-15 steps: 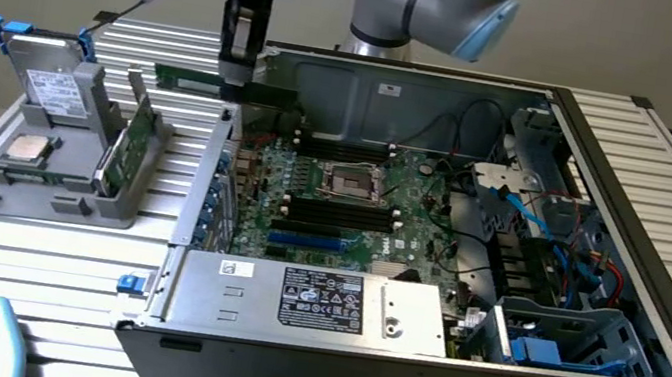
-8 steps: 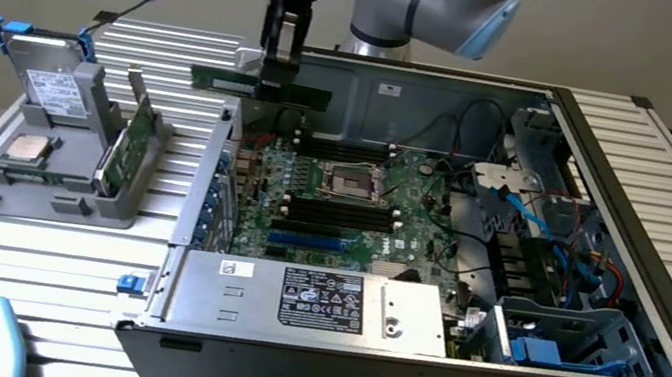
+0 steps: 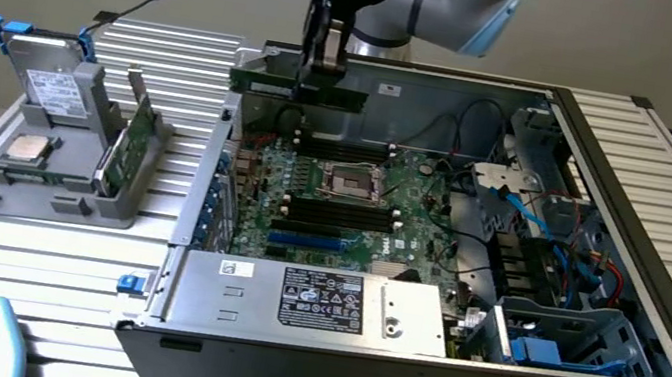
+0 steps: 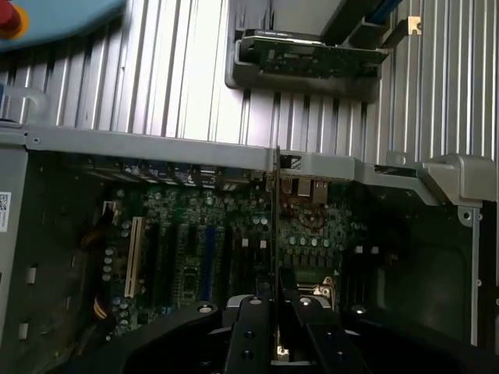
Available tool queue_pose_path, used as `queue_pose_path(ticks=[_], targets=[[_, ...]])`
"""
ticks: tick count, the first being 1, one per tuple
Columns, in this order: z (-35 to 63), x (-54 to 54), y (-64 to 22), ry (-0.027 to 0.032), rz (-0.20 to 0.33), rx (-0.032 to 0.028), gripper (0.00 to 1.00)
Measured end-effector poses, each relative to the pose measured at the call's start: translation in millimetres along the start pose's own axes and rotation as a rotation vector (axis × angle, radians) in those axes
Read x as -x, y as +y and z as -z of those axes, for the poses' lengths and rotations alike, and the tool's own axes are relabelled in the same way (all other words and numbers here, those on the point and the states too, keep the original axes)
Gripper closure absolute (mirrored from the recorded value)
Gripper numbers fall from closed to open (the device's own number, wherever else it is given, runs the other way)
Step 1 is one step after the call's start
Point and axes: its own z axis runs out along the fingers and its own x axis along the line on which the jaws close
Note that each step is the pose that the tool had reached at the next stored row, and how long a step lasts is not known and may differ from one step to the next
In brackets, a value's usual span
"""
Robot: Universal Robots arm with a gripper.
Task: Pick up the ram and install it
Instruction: 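Pick up the ram and move it above insertion slot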
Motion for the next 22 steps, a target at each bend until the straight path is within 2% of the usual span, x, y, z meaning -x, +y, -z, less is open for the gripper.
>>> queue_pose_path(ticks=[5, 7, 9, 10, 12, 22], targets=[[1.6, -0.8, -11.1, 0.0047, 0.007, -0.0577, 0.85], [2.1, -1.2, -16.4, 0.0062, 0.009, -0.0757, 0.85], [2.5, -1.6, -21.4, 0.0074, 0.011, -0.0889, 0.85], [2.5, -1.9, -24.0, 0.0079, 0.011, -0.0934, 0.85], [1.6, -2.1, -27.5, 0.0082, 0.011, -0.0981, 0.85], [-8.8, -3.0, -40.4, 0.0049, -0.024, -0.1026, 0.85]])
